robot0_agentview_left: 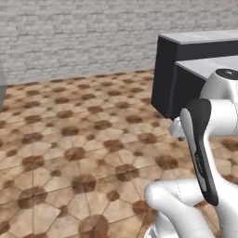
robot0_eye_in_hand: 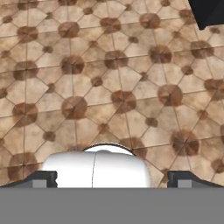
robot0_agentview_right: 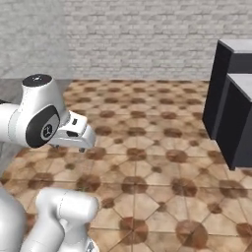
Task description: Four empty soda cans are scattered around the kitchen. Gather all the cans and cluster them next to the stove for recycling.
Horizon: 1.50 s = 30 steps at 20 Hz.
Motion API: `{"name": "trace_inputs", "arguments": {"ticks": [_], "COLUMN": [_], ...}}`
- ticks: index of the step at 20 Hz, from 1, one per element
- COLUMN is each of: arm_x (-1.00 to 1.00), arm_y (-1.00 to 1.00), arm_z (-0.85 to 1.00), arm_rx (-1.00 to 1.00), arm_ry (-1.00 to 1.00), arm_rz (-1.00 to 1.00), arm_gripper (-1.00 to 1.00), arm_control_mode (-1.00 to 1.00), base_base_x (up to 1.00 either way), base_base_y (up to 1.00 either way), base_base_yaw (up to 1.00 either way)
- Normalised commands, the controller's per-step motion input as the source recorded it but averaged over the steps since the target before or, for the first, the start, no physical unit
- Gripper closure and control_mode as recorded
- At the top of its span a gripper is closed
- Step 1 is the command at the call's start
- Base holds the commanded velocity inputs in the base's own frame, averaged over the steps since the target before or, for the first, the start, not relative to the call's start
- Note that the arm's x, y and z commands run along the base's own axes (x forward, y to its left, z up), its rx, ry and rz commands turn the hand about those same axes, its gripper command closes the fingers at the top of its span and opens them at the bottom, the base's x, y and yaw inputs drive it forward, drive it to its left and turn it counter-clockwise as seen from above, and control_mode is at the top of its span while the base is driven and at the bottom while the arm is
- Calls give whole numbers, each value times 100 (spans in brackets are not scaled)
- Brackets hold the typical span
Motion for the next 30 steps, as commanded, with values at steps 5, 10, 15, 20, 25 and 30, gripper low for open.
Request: {"name": "trace_inputs", "arguments": {"ticks": [5, 10, 15, 20, 25, 30], "arm_x": [0, 0, 0, 0, 0, 0], "arm_y": [0, 0, 0, 0, 0, 0], "arm_z": [0, 0, 0, 0, 0, 0], "arm_rx": [0, 0, 0, 0, 0, 0], "arm_ry": [0, 0, 0, 0, 0, 0], "arm_rz": [0, 0, 0, 0, 0, 0], "arm_gripper": [-100, -100, -100, -100, -100, -100], "arm_control_mode": [100, 100, 100, 100, 100, 100], "base_base_x": [100, 100, 100, 100, 100, 100], "base_base_y": [29, 42, 56, 56, 52, 53], "base_base_yaw": [0, 0, 0, -1, -1, -3]}}
